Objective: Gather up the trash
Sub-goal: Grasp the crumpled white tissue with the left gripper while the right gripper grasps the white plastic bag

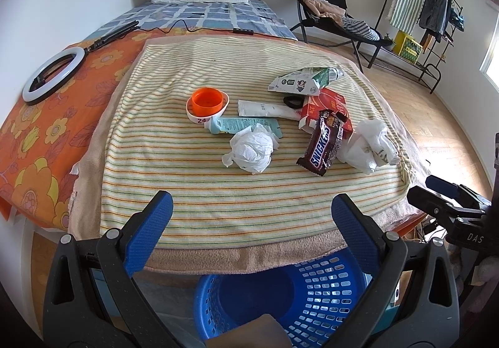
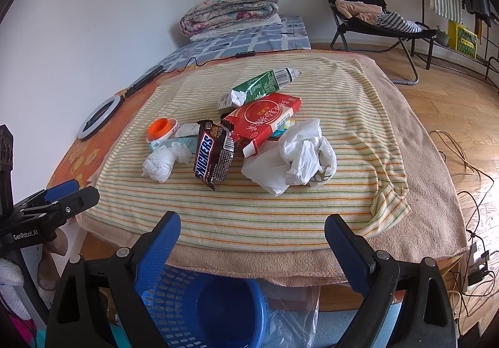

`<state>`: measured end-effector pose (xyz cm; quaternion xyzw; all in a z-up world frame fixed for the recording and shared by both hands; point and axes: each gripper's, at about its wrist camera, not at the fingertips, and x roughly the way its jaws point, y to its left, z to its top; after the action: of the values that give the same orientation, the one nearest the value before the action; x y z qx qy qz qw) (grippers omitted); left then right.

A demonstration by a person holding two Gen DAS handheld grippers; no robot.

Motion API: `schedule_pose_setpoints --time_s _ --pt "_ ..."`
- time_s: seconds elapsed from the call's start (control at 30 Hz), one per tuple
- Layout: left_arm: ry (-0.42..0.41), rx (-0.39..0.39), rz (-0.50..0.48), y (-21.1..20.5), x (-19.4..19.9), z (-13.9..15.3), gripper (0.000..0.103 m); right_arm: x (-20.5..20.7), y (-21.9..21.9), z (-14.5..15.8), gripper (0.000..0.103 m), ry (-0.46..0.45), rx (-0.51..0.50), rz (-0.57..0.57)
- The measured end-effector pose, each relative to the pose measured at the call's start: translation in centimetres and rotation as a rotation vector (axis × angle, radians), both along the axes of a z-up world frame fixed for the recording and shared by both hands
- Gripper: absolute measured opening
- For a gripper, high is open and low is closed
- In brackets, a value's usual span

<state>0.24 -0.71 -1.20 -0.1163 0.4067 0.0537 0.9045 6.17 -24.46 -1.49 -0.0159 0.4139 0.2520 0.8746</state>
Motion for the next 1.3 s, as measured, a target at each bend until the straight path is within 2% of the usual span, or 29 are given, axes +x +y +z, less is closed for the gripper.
schedule_pose_setpoints --time_s 0.13,0.4,0.67,0.87,1.03,1.2,1.3 --pt "0.021 -0.009 0.001 0.6 1.0 -0.5 0.103 0.9 -0.6 0.0 0.095 0.006 -0.028 -0.012" --pt "0.077 -0.071 -0.004 1.7 3.8 -1.3 0.103 4.9 -1.7 0.7 0.095 0.03 0.009 -0.036" --pt "0.117 -0.062 -0.029 1.4 7.0 -2.6 0.086 9.4 -0.9 -0.5 0.095 0.088 0.004 -0.033" --pt "0.144 -0.06 -0.034 1.8 8.5 -3.7 0.079 11.8 0.0 -2.1 0.095 0.132 -0.003 -0.043" --pt "0.16 -0.066 -0.035 1.8 9.5 -4.6 0.077 12.9 0.8 -2.9 0.095 0.153 -0.001 -0.042" --pt "0.174 -0.068 -0.052 1.7 10.5 -5.0 0.061 13.1 1.7 -3.4 0.094 0.15 -0.028 -0.03" --pt "0.19 -0.082 -0.068 1.5 10.8 -5.5 0.049 13.2 2.0 -3.9 0.088 0.163 -0.036 -0.026"
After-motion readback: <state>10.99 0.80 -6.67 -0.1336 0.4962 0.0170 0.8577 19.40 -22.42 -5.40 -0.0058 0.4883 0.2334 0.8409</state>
